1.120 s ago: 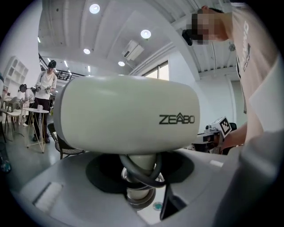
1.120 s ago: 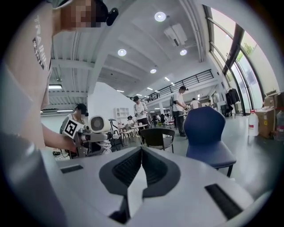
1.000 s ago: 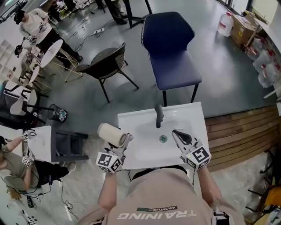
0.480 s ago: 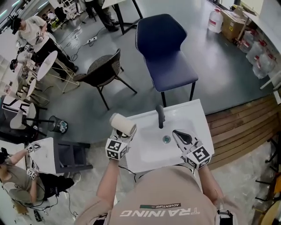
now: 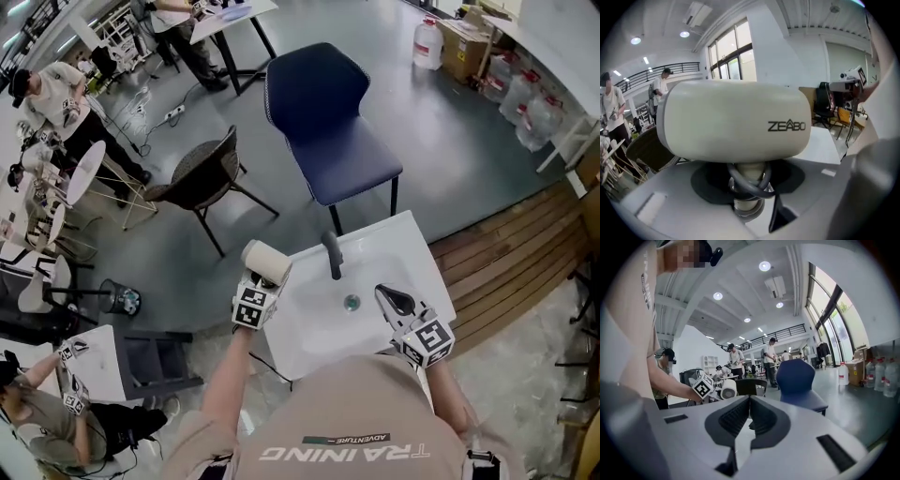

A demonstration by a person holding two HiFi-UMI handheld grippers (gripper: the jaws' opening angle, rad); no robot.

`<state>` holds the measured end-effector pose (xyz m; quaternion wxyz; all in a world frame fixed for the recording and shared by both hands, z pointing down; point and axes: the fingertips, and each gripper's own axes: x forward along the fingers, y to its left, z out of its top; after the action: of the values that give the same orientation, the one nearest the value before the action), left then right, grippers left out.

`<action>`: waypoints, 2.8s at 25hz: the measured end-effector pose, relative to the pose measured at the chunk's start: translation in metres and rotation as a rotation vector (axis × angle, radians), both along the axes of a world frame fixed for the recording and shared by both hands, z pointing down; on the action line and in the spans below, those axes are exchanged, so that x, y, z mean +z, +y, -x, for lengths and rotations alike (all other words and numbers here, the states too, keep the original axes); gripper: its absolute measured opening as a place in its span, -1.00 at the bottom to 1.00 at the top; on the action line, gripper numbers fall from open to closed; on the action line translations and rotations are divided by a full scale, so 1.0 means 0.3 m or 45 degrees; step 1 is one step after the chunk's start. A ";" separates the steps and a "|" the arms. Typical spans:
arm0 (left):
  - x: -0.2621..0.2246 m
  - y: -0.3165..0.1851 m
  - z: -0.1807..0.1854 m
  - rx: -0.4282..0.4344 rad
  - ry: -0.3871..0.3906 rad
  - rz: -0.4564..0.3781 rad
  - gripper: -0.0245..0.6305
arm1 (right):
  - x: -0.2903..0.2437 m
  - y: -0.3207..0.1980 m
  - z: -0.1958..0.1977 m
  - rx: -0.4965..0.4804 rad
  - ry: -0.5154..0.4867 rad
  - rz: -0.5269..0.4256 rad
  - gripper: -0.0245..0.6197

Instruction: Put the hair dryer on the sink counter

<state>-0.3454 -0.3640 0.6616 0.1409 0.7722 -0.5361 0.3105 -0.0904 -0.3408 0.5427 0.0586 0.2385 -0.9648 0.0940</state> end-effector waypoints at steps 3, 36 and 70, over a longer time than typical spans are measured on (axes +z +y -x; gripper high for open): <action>0.080 -0.027 -0.021 0.090 -0.128 0.132 -0.29 | 0.012 0.010 -0.034 0.034 0.008 0.006 -0.90; 0.584 -0.138 -0.150 0.535 -0.512 0.749 -0.28 | 0.069 0.017 -0.145 0.171 0.071 0.069 -0.90; 0.622 -0.134 -0.162 0.604 -0.605 0.794 -0.25 | 0.102 -0.005 -0.069 0.030 0.117 0.085 -0.90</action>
<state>-0.2970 -0.4043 0.8482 0.1647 0.7019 -0.2429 0.6491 -0.0696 -0.3422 0.5733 0.1098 0.2520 -0.9545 0.1158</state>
